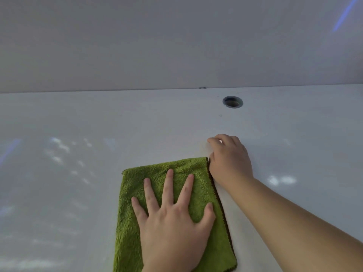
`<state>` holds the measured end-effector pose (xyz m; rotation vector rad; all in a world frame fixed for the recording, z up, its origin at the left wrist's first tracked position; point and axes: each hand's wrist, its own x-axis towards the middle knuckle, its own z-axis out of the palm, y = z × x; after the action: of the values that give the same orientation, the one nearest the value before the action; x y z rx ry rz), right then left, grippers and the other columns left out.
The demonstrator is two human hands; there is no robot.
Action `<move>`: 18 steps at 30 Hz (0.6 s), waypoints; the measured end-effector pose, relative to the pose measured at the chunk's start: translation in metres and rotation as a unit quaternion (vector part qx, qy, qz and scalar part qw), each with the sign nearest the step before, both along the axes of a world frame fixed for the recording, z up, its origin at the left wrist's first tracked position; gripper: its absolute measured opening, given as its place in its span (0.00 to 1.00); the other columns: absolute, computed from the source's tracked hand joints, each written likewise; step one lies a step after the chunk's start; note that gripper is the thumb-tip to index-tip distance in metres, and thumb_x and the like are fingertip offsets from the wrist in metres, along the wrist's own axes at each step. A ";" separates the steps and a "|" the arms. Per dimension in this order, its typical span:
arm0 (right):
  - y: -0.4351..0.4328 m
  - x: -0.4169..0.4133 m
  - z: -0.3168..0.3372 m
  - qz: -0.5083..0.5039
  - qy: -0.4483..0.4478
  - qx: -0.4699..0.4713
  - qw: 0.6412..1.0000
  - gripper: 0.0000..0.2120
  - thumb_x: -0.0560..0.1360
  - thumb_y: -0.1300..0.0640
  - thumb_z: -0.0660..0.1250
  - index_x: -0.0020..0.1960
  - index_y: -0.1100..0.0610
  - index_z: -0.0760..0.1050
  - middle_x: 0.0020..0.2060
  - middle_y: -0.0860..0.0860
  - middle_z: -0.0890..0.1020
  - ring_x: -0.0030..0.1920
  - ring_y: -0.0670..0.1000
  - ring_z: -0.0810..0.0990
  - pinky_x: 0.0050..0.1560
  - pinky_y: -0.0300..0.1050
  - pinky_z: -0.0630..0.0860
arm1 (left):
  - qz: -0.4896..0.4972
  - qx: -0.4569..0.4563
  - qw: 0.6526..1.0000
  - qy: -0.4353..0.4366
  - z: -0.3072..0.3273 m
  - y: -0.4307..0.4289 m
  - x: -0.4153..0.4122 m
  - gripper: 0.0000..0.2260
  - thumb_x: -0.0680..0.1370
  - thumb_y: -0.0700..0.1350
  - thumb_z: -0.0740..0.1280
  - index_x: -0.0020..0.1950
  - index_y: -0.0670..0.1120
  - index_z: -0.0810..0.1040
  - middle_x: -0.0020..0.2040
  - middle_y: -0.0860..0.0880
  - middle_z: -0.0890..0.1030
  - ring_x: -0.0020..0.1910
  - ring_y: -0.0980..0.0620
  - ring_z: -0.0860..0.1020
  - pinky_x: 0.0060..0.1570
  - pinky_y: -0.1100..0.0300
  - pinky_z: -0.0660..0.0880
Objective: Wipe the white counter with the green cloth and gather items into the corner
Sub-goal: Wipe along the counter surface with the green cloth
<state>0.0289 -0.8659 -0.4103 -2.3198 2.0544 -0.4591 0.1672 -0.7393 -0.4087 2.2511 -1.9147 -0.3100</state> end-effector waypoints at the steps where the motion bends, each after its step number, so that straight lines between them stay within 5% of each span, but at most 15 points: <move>1: -0.006 0.002 0.001 -0.006 0.007 0.001 1.000 0.19 0.75 0.60 0.59 0.64 0.53 0.73 0.61 0.50 0.75 0.60 0.56 0.69 0.57 0.48 0.65 | 0.002 -0.001 1.000 0.002 -0.001 -0.012 0.003 0.31 0.69 0.78 0.39 0.71 0.77 0.34 0.80 0.63 0.35 0.78 0.43 0.30 0.72 0.37 0.29; 10: -0.065 0.007 0.006 -0.028 0.026 0.012 0.999 0.09 0.75 0.56 0.57 0.52 0.54 0.74 0.47 0.51 0.77 0.50 0.55 0.71 0.46 0.49 0.67 | -0.036 0.004 0.999 0.001 -0.006 -0.118 0.027 0.27 0.74 0.72 0.36 0.73 0.75 0.35 0.81 0.61 0.38 0.78 0.45 0.30 0.73 0.38 0.30; 18: -0.135 0.020 0.005 -0.049 0.000 0.004 0.999 0.06 0.76 0.57 0.59 0.49 0.56 0.73 0.45 0.52 0.75 0.49 0.57 0.72 0.48 0.52 0.70 | -0.073 -0.006 0.997 -0.015 -0.008 -0.212 0.039 0.28 0.74 0.71 0.38 0.76 0.73 0.43 0.82 0.59 0.43 0.80 0.43 0.37 0.75 0.36 0.35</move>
<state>0.0486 -1.0005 -0.4055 -2.2235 2.1728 -0.4513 0.2066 -0.9514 -0.4167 2.1234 -2.0960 -0.2848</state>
